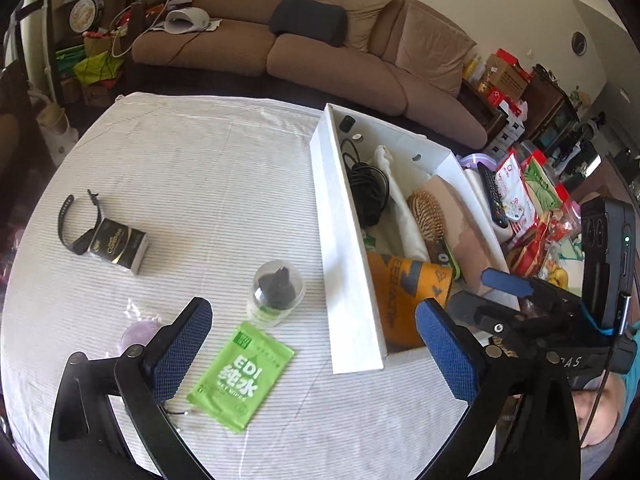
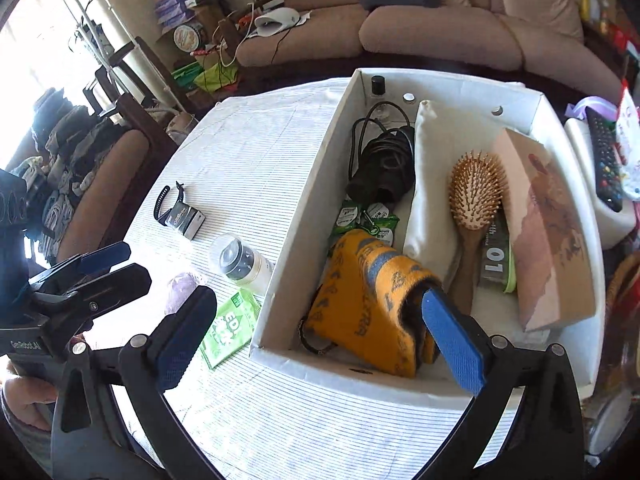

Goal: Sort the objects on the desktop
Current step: 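Withdraw both open grippers from the white box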

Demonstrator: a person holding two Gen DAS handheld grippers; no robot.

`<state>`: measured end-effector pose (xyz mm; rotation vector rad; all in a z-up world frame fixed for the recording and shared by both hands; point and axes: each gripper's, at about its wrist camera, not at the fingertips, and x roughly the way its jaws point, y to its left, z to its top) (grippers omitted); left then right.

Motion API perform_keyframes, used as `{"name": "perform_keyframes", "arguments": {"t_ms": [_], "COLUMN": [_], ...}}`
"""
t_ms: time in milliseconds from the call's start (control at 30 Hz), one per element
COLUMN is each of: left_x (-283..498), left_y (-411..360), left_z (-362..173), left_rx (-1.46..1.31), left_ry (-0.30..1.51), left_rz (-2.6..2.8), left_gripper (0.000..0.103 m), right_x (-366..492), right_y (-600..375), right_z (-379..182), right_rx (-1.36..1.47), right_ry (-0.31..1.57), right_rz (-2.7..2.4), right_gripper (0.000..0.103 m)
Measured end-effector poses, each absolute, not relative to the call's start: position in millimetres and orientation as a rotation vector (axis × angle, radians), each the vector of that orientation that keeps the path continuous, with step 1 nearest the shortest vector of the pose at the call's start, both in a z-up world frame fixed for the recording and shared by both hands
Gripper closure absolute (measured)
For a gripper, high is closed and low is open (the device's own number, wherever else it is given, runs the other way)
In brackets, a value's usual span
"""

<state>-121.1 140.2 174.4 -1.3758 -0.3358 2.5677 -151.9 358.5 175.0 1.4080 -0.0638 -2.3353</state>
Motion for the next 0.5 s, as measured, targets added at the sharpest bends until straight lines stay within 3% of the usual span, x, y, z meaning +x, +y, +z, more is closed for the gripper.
{"name": "perform_keyframes", "arguments": {"t_ms": [233,500], "left_x": [-71,-30], "left_y": [129,100], "left_z": [174,174], "left_rx": [-1.382,-1.359], "left_ry": [-0.197,-0.224], "left_rz": [2.634,2.676], "left_gripper": [0.000,0.000], "right_x": [-100,-51], "right_y": [349,323], "right_z": [190,204], "right_rx": [1.354,1.257], "right_ry": [0.017,0.056], "right_rz": [-2.431,-2.439], "right_gripper": [0.000,0.000]}}
